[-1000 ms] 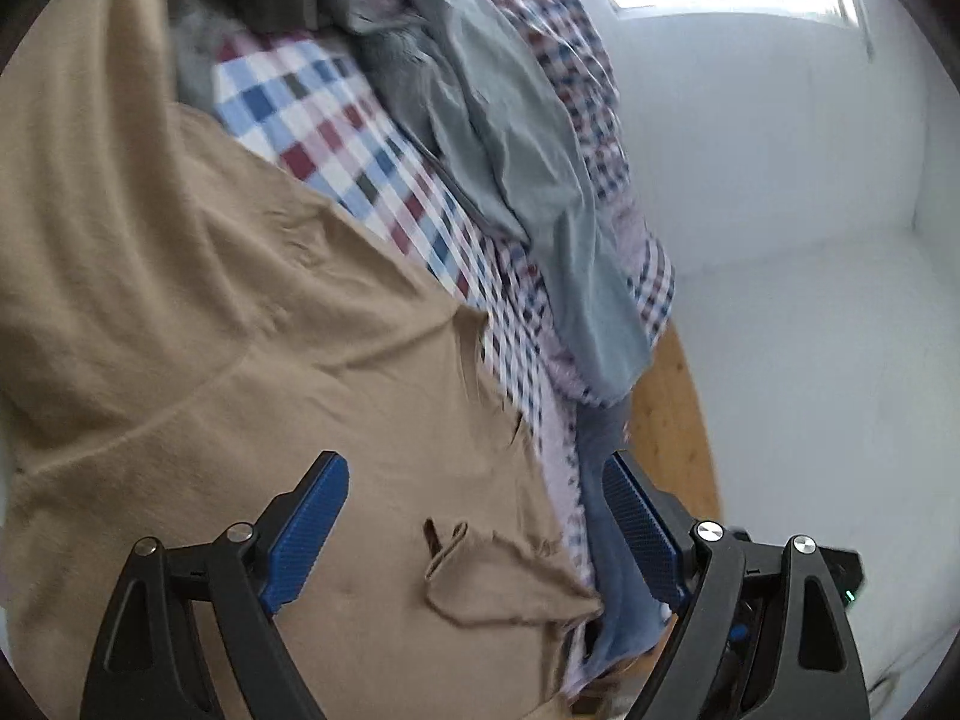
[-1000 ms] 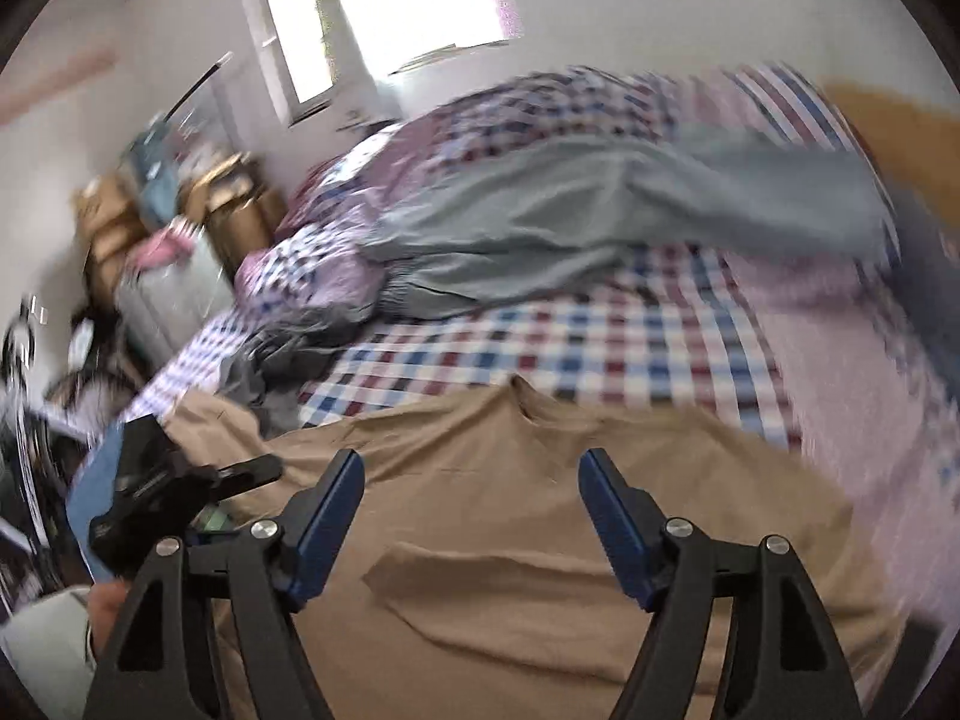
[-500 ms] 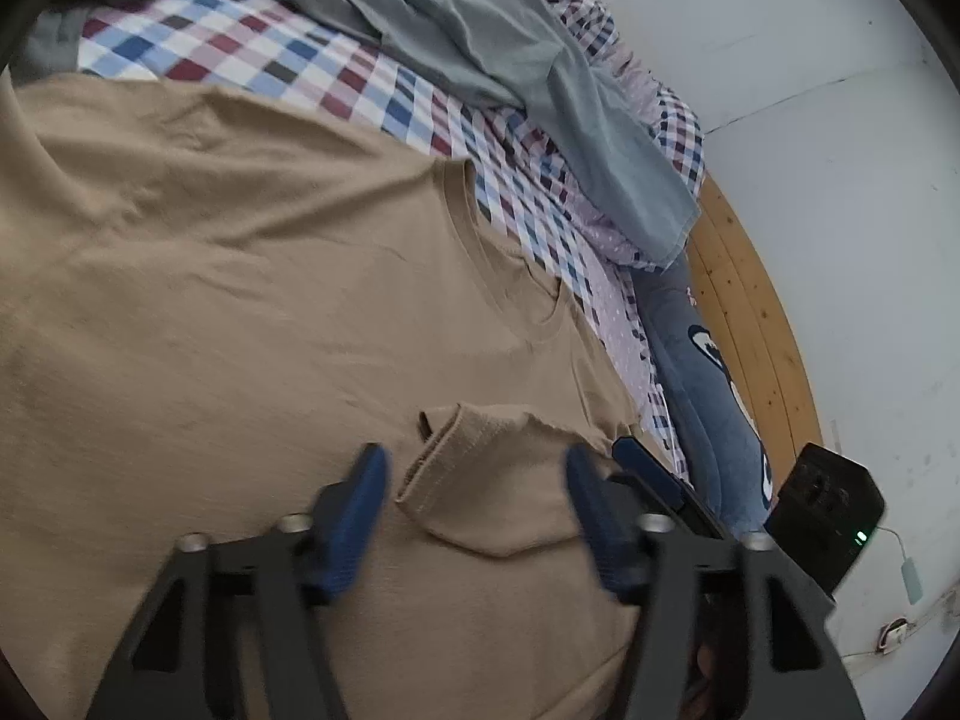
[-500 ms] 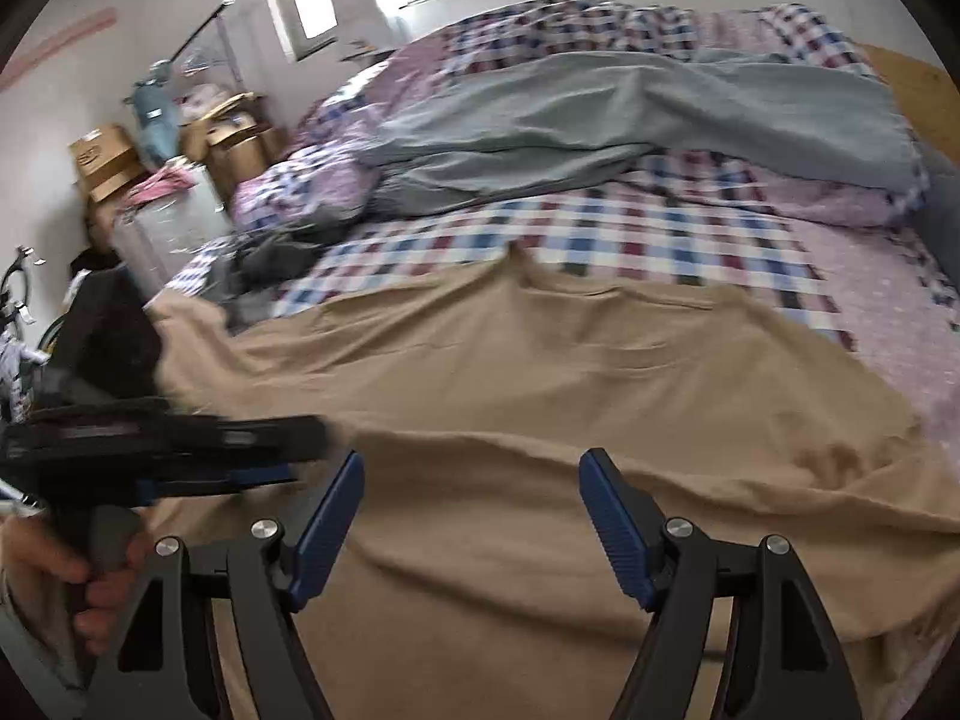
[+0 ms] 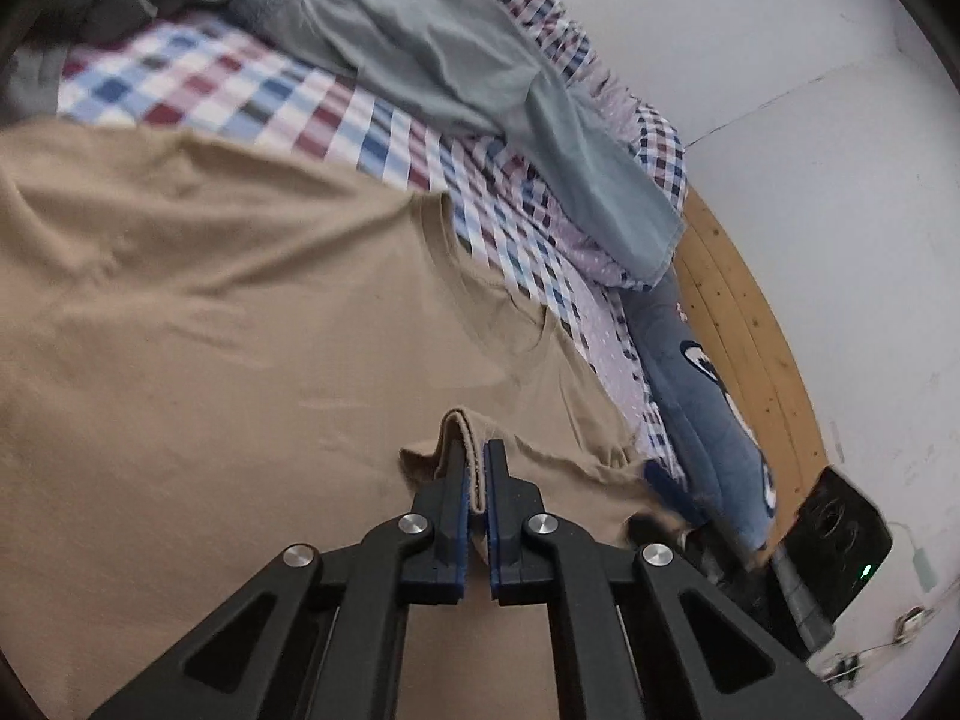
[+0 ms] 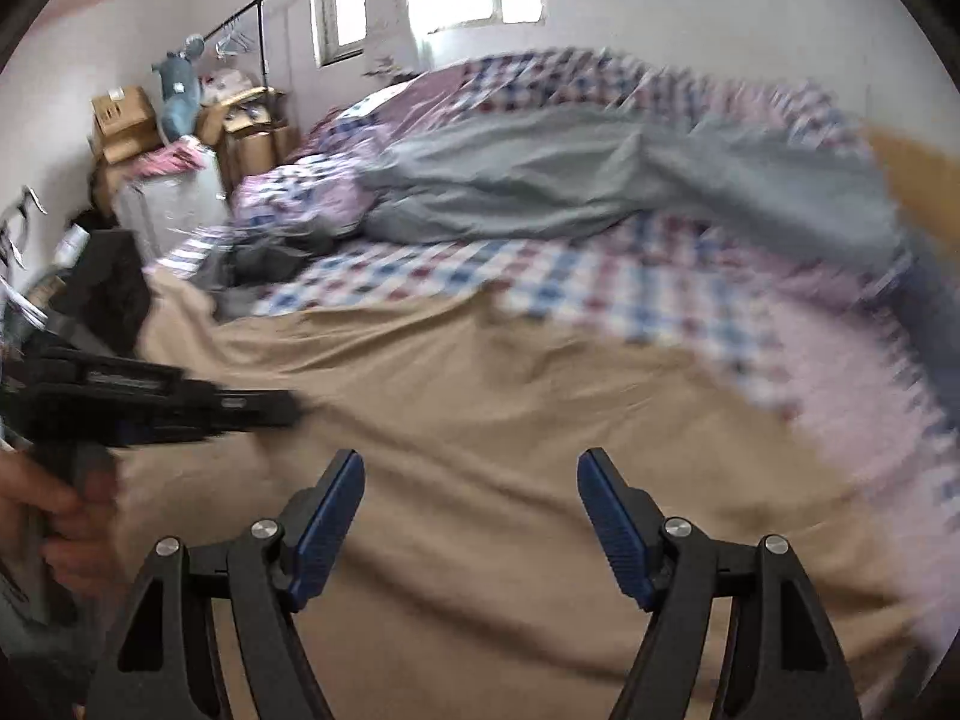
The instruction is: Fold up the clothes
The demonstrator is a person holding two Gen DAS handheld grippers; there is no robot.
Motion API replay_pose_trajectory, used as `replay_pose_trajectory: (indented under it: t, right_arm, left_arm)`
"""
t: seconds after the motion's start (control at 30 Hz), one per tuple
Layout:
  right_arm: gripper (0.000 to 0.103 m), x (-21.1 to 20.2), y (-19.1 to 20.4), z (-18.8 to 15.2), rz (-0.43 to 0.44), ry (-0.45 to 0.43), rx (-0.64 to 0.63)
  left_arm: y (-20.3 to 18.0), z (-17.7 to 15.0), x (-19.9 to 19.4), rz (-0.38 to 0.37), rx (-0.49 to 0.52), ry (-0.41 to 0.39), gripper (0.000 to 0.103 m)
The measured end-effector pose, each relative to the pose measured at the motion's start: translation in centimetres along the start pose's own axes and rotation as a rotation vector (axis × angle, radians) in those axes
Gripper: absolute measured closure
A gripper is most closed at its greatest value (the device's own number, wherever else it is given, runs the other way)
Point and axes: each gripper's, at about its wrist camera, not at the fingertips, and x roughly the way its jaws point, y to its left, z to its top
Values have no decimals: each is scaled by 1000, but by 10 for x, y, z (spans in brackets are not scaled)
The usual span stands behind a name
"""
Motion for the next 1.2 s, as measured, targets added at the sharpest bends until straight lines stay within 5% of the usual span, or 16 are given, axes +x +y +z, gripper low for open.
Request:
replay_pose_trajectory:
  t: [0.17,0.2,0.47,0.77,0.87,0.93,1.0,1.2]
  right_arm:
    - [32,-10,-70,-8,-38,32,136]
    - [38,-7,-70,-10,-39,55,109]
    - [41,28,-65,-30,-119,220,-48]
    - [44,50,-66,-38,-188,311,-41]
    - [65,52,-64,-36,-190,310,-35]
    - [90,55,-62,-35,-190,316,-34]
    - [101,55,-58,-33,-200,309,-40]
    - [102,38,-54,-23,-192,232,-2]
  left_arm:
    - [0,1,-3,8,6,-19,101]
    - [0,1,-3,5,6,-22,101]
    - [-1,0,0,26,17,-11,101]
    - [3,-1,9,65,16,24,101]
    - [5,-2,10,70,10,27,101]
    - [5,-2,11,74,9,27,101]
    - [6,-2,12,81,10,27,101]
    - [8,-4,11,95,7,26,101]
